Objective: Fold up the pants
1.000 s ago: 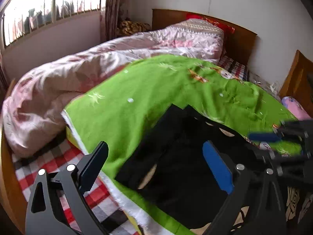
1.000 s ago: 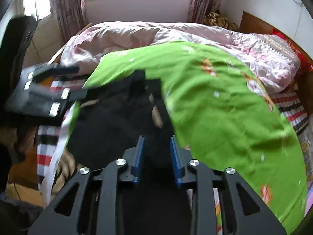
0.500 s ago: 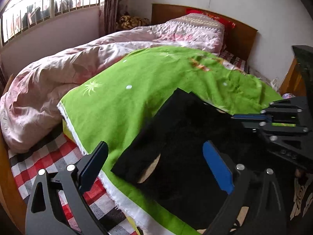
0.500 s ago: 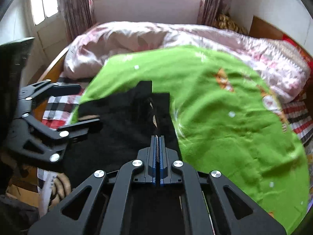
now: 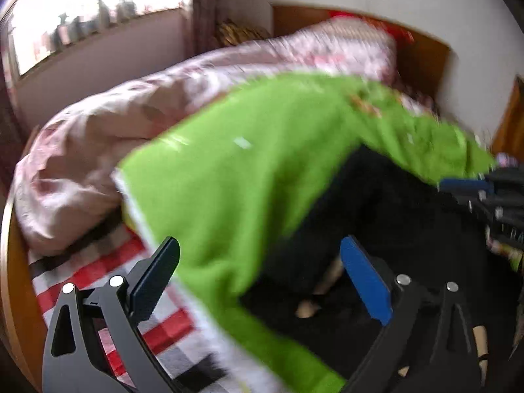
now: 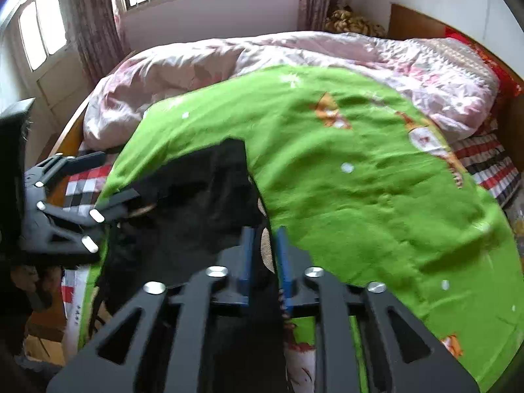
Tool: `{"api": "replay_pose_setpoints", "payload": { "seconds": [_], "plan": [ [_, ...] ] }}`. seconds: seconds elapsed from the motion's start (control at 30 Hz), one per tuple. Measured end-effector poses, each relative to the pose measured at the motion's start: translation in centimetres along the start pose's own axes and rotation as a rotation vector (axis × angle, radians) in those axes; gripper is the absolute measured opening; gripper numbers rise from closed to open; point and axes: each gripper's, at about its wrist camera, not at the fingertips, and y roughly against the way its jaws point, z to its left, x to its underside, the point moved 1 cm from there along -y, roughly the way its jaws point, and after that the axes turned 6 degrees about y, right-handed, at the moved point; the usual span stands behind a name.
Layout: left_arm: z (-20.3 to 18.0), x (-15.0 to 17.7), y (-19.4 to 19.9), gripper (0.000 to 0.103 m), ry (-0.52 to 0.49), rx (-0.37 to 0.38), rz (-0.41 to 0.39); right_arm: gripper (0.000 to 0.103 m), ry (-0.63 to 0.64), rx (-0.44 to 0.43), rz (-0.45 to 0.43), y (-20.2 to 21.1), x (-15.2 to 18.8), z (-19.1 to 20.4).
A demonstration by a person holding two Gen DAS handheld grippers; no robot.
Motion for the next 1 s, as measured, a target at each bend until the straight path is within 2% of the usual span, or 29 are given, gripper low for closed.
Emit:
{"api": "replay_pose_setpoints", "payload": {
  "seconds": [0.03,0.1,0.17,0.27,0.33,0.4,0.5,0.53,0.67,0.77,0.87,0.9,1.0],
  "plan": [
    [1.1,-0.4,0.7,0.098,0.034,-0.018,-0.014,0.039,0.001,-0.001,-0.020,0.7,0.0,0.3],
    [3.2,-1.0,1.7,0.098,0.102,-0.041,-0.028,0.048,0.006,-0.006,-0.056,2.0,0.0,1.0],
    [5.4,-1.6,2.4,0.098,0.170,0.000,-0.018,0.048,0.040,-0.053,-0.071,2.9,0.2,2.7],
    [6.4,-1.6,2.9,0.098,0.195,-0.003,-0.016,0.048,0.144,-0.138,-0.047,2.7,0.5,7.0],
    [6.4,-1.2,2.8,0.098,0.211,0.007,-0.004,0.047,0.212,-0.175,-0.002,1.4,0.3,10.2],
    [6.6,-0.1,2.9,0.098,0.254,0.014,0.008,0.045,0.269,-0.174,0.043,-0.1,0.1,12.4],
    [7.0,1.5,2.8,0.098,0.296,0.042,0.027,0.036,0.291,-0.169,0.108,-2.5,-0.5,14.2],
    [7.3,2.5,2.9,0.098,0.308,0.048,0.034,0.033,0.291,-0.158,0.116,-3.0,-0.7,14.2],
    [7.9,4.6,3.3,0.099,0.302,0.052,0.053,0.031,0.261,-0.140,0.129,-3.9,-1.1,13.5],
    [8.7,6.0,3.6,0.099,0.310,0.066,0.066,0.030,0.209,-0.167,0.125,-3.9,-1.3,12.9],
    [9.2,7.0,3.6,0.099,0.323,0.084,0.079,0.024,0.206,-0.133,0.138,-4.4,-1.6,12.8],
    [9.3,7.1,3.5,0.099,0.317,0.080,0.082,0.018,0.216,-0.106,0.148,-4.9,-1.7,12.9],
    [9.2,7.6,3.0,0.099,0.303,0.090,0.103,0.018,0.216,-0.085,0.154,-5.4,-1.7,13.2]
  ]
}}
